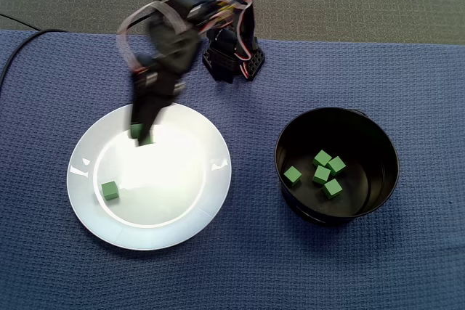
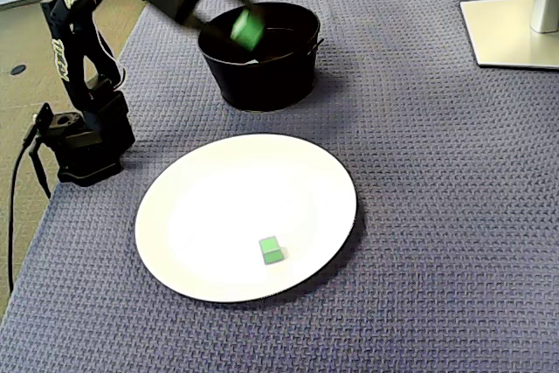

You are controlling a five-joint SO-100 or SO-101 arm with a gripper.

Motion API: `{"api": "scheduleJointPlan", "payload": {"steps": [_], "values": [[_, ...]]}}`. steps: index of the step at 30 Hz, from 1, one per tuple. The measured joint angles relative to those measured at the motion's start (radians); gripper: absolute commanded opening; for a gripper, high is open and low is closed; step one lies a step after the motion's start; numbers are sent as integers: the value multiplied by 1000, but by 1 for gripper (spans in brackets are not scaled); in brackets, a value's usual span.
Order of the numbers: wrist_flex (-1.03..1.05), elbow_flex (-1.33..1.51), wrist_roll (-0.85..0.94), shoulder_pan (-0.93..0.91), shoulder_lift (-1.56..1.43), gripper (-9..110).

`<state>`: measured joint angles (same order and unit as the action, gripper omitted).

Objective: Pick up the items on the white plate and put them in the black container.

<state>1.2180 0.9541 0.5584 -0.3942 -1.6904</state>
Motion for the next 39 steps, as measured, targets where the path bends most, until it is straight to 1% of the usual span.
{"api": "scheduleJointPlan", "payload": {"steps": [5, 10, 13, 17, 22, 24, 28, 30, 35, 37, 39], "values": [[-81, 130, -81, 319, -210, 0], [-275, 439, -140, 640, -353, 0], [-430, 667, -156, 782, -396, 0], [-640, 940, -156, 891, -397, 0], [-813, 1140, -153, 942, -362, 0], [-867, 1201, -146, 950, -353, 12], [-897, 1256, -141, 948, -347, 28], [-881, 1256, -141, 945, -347, 31], [-724, 1201, -78, 873, -350, 28], [-666, 1155, -15, 807, -360, 29], [-623, 1109, 95, 727, -383, 30]]}}
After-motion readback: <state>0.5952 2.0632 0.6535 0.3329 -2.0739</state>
